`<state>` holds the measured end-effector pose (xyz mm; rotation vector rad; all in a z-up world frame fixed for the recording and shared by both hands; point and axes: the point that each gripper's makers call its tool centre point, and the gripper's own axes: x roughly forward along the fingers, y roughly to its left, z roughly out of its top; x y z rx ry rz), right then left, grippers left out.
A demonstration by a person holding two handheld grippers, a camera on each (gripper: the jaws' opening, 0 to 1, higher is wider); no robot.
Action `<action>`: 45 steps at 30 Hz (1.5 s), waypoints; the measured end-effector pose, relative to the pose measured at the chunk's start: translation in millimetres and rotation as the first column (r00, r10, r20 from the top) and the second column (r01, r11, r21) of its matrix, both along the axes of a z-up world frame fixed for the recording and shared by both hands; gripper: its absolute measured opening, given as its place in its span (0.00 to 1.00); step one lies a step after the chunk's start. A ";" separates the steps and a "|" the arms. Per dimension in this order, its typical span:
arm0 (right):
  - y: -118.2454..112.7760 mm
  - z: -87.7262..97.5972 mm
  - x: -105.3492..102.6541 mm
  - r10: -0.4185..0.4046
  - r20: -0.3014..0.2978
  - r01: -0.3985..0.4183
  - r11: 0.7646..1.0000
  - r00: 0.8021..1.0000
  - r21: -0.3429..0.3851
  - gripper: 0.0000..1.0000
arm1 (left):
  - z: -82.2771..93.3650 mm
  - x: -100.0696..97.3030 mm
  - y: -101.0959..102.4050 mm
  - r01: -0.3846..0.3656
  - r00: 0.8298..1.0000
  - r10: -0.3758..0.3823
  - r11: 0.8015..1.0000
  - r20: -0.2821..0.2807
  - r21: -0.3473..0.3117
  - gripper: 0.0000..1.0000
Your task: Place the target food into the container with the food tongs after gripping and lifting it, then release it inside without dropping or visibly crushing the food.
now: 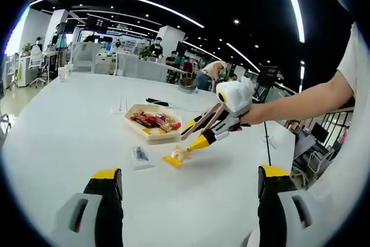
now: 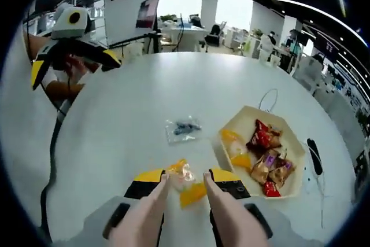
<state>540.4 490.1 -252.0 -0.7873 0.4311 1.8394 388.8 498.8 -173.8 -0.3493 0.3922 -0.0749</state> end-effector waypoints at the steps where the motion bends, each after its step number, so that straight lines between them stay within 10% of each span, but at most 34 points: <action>1: 1.2 -0.9 -0.3 0.007 -0.005 -0.007 1.000 1.000 -0.002 0.29 | -0.2 -0.6 0.4 -0.002 1.000 0.002 1.000 -0.001 0.000 0.99; 21: -2.4 -32.4 0.3 0.153 -0.020 -0.154 0.987 0.988 -0.044 0.30 | 0.4 -17.1 12.8 -0.046 0.999 0.047 0.999 -0.020 0.022 0.99; 45: -31.9 -40.0 -3.7 -0.140 -0.102 0.137 0.990 0.985 -0.032 0.30 | -7.8 3.9 2.2 0.035 0.999 -0.034 0.999 -0.035 0.006 0.99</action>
